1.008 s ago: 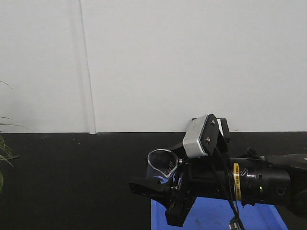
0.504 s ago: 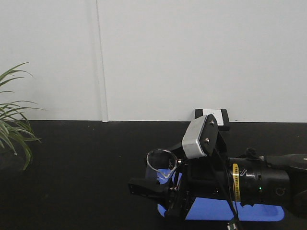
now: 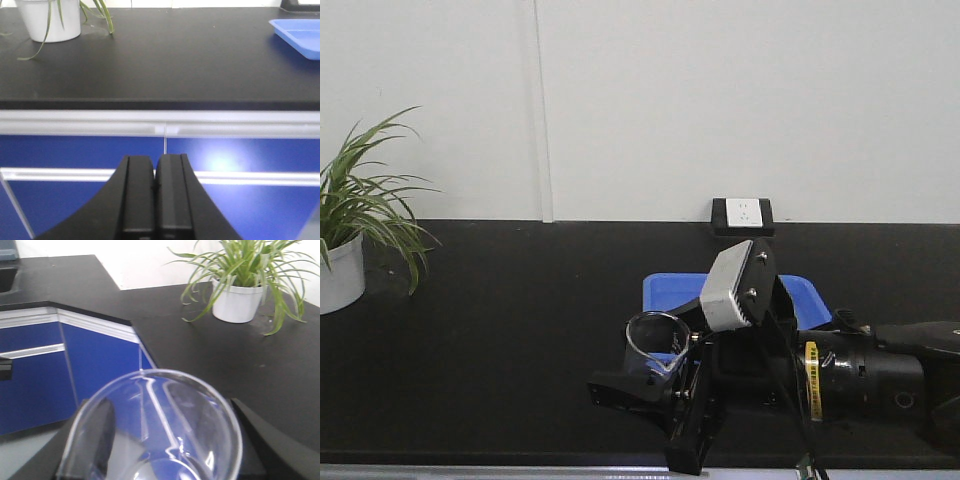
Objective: Move beaker to silver tray on left bench
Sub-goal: 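Hold the beaker in the right gripper while the base turns away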
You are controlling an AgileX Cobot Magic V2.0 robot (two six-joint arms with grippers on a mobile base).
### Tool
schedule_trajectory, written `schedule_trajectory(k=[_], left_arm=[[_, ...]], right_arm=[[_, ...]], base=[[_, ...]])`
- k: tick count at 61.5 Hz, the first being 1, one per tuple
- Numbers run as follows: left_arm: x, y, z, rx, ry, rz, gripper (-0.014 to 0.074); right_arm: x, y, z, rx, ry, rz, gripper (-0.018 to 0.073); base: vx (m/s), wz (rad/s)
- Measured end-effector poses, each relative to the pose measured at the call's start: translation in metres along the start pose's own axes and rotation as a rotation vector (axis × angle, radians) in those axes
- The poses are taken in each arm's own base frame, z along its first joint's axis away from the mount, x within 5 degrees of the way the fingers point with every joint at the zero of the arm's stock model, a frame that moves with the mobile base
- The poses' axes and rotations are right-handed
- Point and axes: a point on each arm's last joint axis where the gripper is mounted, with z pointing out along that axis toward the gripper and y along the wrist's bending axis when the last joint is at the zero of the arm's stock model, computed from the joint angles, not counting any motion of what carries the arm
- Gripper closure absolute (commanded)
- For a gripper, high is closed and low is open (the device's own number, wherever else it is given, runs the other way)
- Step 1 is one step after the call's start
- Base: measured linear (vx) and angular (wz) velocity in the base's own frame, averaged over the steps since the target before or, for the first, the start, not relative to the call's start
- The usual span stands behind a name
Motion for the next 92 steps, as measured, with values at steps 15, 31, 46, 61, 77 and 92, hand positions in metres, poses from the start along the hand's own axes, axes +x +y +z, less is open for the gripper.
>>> schedule_trajectory(k=[15,31,46,61,77,92], left_arm=[[0.0000,0.0000,0.0000,0.000,0.000,0.000,0.0595],[0.0000,0.0000,0.0000,0.000,0.000,0.000,0.0595],[0.0001,0.0000,0.0000,0.000,0.001,0.000,0.0595],[0.0001,0.0000,0.0000,0.000,0.001,0.000,0.0595],[0.0001,0.0000,0.0000,0.000,0.001,0.000,0.0595],[0.0001,0.0000,0.0000,0.000,0.001,0.000,0.0595]], right_arm=[[0.0000,0.0000,0.0000,0.000,0.000,0.000,0.0571],[0.0000,0.0001,0.0000,-0.001,0.000,0.000,0.0571],[0.0000,0.0001,0.0000,-0.001,0.000,0.000,0.0571],[0.0000,0.0002,0.0000,-0.002,0.000,0.000,0.0571],[0.0000,0.0002,0.0000,-0.002,0.000,-0.001,0.0571],[0.0002,0.0002,0.0000,-0.002,0.002,-0.003,0.0571]], base=[[-0.39,-0.03],[-0.38,-0.01],[-0.32,0.09],[-0.22,0.35],[-0.13,0.65],[-0.06,0.87]])
